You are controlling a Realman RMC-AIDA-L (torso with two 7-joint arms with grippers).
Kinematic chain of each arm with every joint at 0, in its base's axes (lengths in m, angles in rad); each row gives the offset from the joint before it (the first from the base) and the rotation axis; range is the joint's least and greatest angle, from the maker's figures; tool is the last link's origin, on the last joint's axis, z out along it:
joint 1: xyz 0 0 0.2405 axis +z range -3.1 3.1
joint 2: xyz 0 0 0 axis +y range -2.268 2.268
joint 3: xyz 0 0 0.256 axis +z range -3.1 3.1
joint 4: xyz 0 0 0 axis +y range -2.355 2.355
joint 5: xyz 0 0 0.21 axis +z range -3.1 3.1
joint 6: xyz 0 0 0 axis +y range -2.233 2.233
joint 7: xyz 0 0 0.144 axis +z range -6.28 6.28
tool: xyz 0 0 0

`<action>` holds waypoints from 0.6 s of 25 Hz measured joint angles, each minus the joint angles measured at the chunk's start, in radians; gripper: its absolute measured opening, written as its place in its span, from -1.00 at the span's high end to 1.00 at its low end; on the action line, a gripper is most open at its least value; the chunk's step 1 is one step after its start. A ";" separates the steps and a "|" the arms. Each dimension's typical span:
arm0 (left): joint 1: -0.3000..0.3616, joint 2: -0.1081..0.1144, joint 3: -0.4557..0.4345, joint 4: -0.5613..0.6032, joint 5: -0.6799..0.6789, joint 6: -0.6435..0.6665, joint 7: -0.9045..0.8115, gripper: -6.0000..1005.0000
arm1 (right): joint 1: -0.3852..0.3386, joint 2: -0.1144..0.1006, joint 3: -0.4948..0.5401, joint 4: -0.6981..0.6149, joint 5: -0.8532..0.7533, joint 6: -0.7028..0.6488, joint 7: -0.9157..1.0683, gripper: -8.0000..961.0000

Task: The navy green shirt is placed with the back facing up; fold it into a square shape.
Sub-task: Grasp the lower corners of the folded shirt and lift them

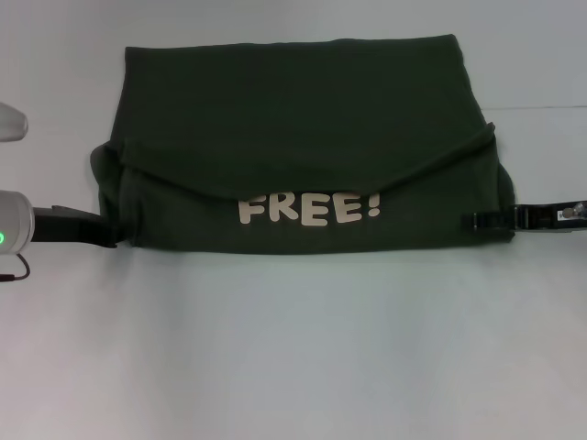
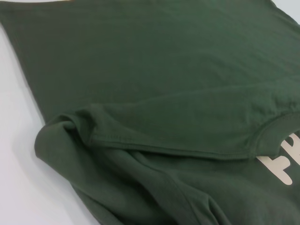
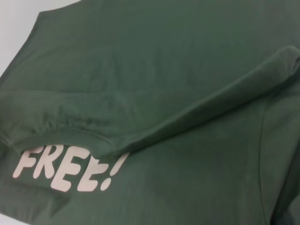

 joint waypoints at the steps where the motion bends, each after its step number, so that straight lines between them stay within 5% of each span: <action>1: 0.000 0.000 0.000 0.000 0.000 0.000 0.001 0.90 | 0.000 0.001 0.000 0.000 0.005 0.000 -0.001 -0.94; 15: -0.001 -0.001 0.000 0.000 -0.004 -0.001 0.008 0.90 | 0.008 0.011 -0.004 0.015 0.025 0.039 -0.001 -0.90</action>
